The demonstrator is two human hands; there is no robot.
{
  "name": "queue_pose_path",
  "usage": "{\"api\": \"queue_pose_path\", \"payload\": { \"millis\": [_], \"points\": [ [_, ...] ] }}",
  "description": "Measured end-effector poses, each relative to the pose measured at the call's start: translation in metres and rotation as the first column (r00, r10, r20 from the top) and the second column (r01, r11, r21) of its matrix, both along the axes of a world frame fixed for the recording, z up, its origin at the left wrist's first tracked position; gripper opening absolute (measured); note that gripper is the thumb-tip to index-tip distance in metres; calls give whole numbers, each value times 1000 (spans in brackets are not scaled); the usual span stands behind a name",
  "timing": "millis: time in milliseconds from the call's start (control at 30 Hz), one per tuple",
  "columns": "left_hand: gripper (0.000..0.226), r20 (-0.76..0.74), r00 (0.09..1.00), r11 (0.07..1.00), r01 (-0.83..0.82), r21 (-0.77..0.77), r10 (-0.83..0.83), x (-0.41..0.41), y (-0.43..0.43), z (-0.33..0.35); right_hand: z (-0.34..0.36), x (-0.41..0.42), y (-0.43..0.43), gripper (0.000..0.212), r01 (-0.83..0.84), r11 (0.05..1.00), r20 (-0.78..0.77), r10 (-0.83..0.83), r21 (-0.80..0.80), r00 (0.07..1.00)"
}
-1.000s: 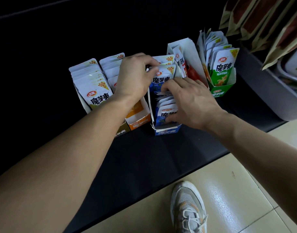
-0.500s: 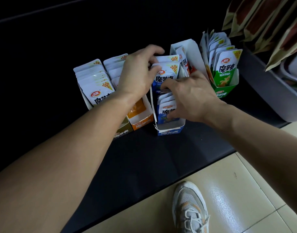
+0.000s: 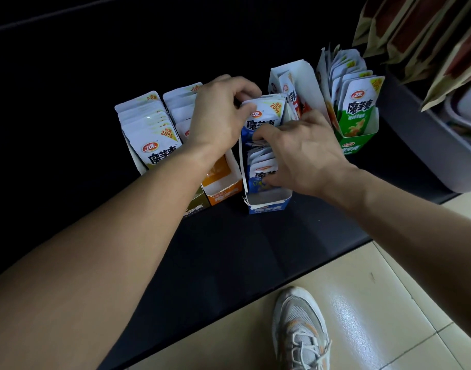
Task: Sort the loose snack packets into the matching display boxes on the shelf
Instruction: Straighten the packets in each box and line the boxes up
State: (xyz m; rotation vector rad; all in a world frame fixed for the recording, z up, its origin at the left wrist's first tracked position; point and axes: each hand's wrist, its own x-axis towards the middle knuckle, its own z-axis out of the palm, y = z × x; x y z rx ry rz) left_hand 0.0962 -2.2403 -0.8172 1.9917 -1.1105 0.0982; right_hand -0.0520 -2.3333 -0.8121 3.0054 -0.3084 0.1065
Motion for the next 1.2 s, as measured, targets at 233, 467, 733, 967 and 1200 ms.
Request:
{"api": "queue_pose_path", "payload": {
  "millis": [233,467,733,967,1200],
  "points": [
    [17,-130,991,999,41,34,-36,9,0,4,7,12,-2,77,-13,1000,29,13,0,1000],
    [21,-314,945,994,105,33,-89,20,3,10,7,15,-6,113,7,999,89,-4,-36,996],
    [25,-365,931,1000,1,-20,-8,8,19,14,18,33,-16,143,46,997,-67,-42,62,997],
    [30,-353,921,986,-140,91,164,-42,50,4,22,33,-21,134,27,989,-106,-11,149,994],
    [59,-329,923,941,-89,327,202,-66,55,-25,17,16,-19,122,-22,973,69,6,232,998]
  ]
}}
